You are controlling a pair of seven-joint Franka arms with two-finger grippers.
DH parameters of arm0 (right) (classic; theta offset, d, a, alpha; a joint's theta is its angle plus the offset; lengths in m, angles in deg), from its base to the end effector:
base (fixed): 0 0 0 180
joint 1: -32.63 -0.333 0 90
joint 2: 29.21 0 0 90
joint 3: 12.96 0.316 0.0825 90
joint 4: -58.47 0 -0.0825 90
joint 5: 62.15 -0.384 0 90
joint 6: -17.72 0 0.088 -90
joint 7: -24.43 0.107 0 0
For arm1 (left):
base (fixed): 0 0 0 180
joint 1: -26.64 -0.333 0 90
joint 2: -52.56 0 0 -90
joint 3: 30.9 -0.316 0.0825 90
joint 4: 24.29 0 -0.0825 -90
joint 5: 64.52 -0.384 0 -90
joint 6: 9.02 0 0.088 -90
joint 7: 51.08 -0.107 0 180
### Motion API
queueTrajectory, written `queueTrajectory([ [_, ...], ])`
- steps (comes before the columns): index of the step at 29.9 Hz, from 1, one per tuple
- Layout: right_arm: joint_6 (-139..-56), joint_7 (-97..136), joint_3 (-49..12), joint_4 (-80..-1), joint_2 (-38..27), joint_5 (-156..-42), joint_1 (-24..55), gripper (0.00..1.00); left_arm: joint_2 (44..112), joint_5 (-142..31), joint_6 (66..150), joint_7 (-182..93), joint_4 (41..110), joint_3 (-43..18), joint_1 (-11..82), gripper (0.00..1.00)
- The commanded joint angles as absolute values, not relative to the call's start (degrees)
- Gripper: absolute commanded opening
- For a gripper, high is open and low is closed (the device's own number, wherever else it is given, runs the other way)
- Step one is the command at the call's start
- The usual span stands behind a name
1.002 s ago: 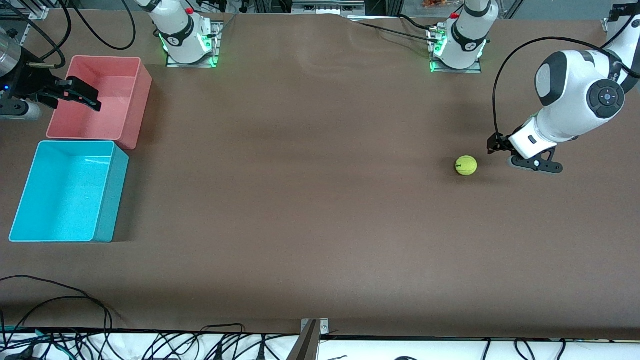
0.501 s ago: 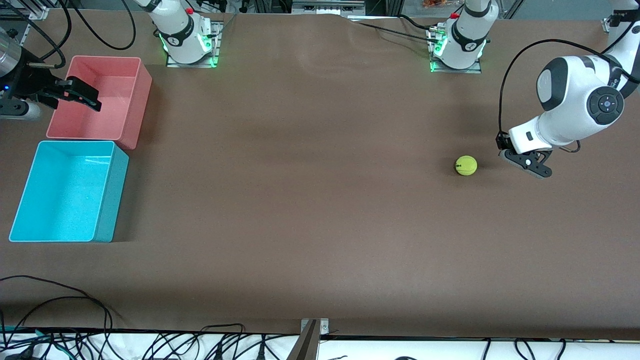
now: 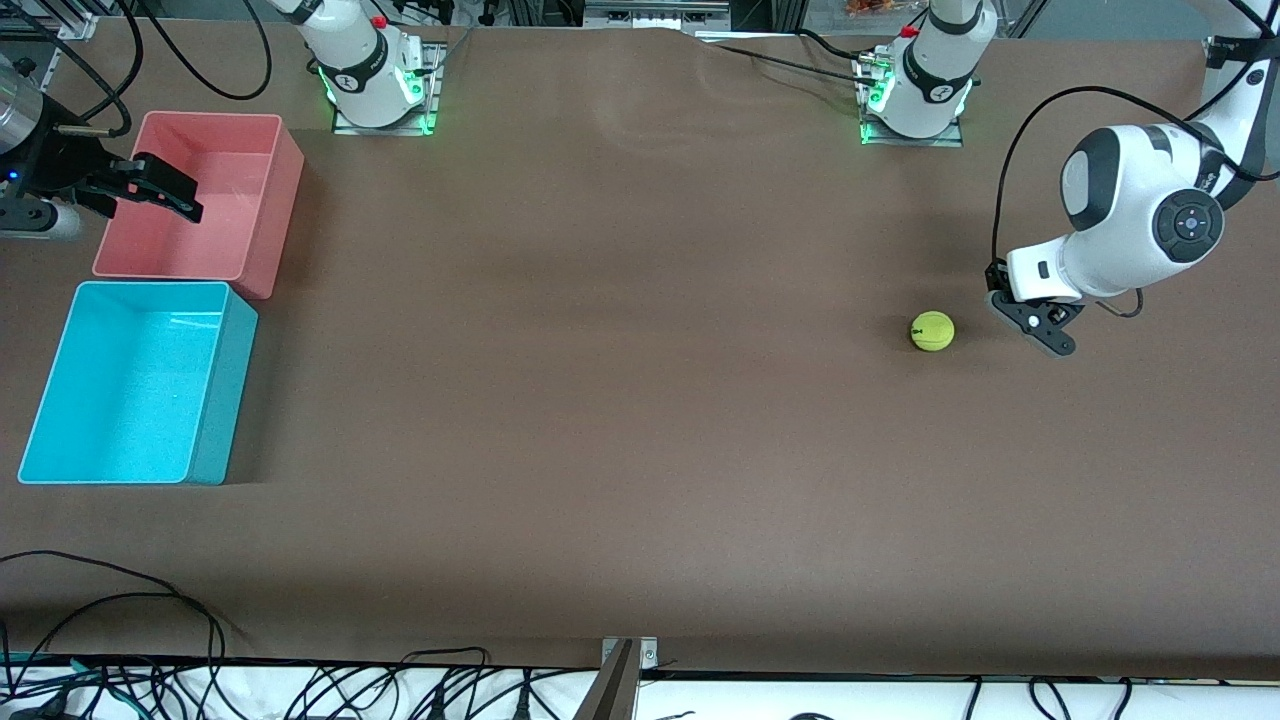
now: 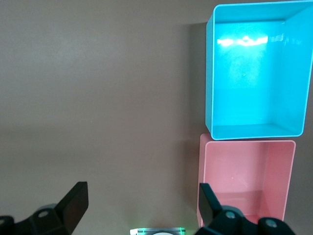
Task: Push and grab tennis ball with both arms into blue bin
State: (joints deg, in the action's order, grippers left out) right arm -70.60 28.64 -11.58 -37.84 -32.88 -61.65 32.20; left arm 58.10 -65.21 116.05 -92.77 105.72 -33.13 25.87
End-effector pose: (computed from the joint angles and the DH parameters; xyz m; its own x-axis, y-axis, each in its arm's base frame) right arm 0.5289 0.0162 0.6050 0.9963 -0.0424 -0.0744 -0.0413 -0.9990 0.0158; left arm 0.5068 0.0270 0.3020 0.7625 -0.6308 -0.1439 -0.6208 -0.7760 0.1119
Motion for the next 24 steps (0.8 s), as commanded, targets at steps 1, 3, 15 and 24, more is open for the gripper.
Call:
queueTrajectory([
  [1,-70.3,29.0,-11.6,-38.1,-33.7,-62.5,32.0,1.0,59.0,-69.1,119.7,-100.7,106.1,-32.9,25.6,0.0],
  [3,-70.3,29.0,-11.6,-38.1,-33.7,-62.5,32.0,1.0,59.4,-69.2,120.1,-102.4,106.1,-32.9,25.6,0.0],
  [15,-70.3,29.0,-11.6,-38.1,-33.7,-62.5,32.0,1.0,65.3,-68.4,131.2,-124.1,106.4,-32.7,24.6,0.0],
  [24,-70.3,29.0,-11.6,-38.1,-33.7,-62.5,32.0,1.0,67.1,-68.2,132.6,-131.2,106.8,-31.8,24.5,0.0],
])
